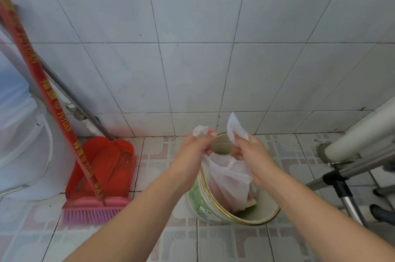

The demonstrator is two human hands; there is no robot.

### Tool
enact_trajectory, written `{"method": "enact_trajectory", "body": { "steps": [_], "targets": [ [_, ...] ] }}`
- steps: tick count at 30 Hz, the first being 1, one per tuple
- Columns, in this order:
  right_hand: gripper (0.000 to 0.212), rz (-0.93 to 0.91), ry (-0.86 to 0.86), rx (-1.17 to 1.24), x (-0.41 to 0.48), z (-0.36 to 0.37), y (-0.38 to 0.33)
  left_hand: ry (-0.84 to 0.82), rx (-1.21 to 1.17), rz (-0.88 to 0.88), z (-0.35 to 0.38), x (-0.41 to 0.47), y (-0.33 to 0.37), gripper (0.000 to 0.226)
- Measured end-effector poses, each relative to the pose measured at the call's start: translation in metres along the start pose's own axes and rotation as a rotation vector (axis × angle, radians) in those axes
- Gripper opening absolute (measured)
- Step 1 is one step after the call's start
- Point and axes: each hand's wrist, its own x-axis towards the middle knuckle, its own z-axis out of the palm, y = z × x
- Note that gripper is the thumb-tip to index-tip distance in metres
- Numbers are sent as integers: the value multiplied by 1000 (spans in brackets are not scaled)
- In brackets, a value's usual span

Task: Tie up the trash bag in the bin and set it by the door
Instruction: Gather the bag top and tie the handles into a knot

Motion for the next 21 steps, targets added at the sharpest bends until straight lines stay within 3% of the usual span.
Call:
{"method": "enact_trajectory", "body": {
  "steps": [6,10,14,18,21],
  "targets": [
    [18,-26,64,-132,-3,-3,-23,-64,409,291,24,-11,18,30],
    [29,-57,38,-162,-7,2,-30,-98,972,546,22,0,20,30],
    [29,-84,-62,-195,-22,7,-38,-158,913,573,13,8,27,32],
    [51,-83,-187,-44,-27,9,-37,-101,997,548,10,18,26,29],
    [50,-215,-169,-77,-29,11,-28,-79,732,434,16,19,26,23]
  ]
}}
